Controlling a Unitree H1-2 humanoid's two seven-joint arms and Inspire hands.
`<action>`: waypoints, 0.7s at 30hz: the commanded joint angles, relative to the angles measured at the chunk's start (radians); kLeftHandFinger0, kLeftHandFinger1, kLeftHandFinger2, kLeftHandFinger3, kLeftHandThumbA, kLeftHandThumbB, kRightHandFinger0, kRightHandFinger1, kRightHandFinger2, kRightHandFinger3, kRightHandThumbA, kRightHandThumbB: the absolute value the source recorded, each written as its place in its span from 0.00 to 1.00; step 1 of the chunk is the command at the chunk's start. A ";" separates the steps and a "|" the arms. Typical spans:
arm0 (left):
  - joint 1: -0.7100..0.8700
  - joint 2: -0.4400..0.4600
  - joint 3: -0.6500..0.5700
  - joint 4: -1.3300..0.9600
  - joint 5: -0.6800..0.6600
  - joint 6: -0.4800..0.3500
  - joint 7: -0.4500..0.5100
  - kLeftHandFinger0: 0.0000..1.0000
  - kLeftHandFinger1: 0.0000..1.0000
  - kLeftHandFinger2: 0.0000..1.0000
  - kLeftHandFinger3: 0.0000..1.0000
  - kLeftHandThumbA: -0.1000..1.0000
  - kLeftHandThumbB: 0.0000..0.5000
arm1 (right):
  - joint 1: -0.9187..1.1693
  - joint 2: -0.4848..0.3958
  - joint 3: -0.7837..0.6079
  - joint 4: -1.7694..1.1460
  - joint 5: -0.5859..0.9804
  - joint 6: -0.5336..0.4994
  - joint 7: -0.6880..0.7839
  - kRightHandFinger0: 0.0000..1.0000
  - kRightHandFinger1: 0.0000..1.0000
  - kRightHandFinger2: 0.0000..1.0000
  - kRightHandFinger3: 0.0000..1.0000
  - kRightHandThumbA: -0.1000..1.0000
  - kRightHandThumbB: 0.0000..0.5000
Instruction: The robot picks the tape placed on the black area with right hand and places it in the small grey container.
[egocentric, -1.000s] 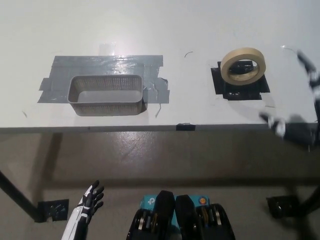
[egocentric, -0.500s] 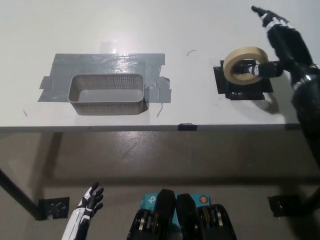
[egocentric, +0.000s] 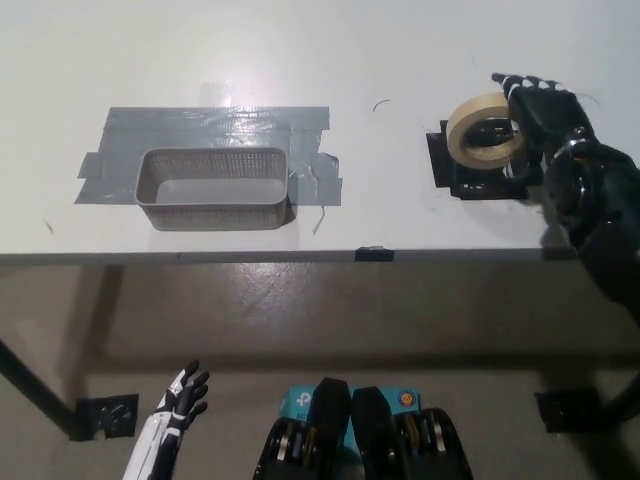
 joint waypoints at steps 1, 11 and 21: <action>-0.009 0.018 -0.013 -0.026 0.027 -0.014 -0.011 1.00 1.00 1.00 1.00 0.99 0.23 | -0.096 0.008 0.022 0.061 -0.033 -0.019 -0.081 1.00 1.00 1.00 1.00 0.96 0.89; -0.016 0.028 -0.035 -0.043 0.096 -0.019 0.004 1.00 1.00 1.00 1.00 0.98 0.22 | -0.141 0.028 0.022 0.087 0.001 -0.035 -0.092 1.00 1.00 1.00 1.00 0.99 0.78; -0.027 0.040 -0.039 -0.059 0.117 0.007 -0.002 1.00 1.00 1.00 1.00 0.90 0.23 | -0.162 0.055 -0.009 0.160 0.040 -0.152 -0.190 1.00 1.00 1.00 1.00 0.87 0.76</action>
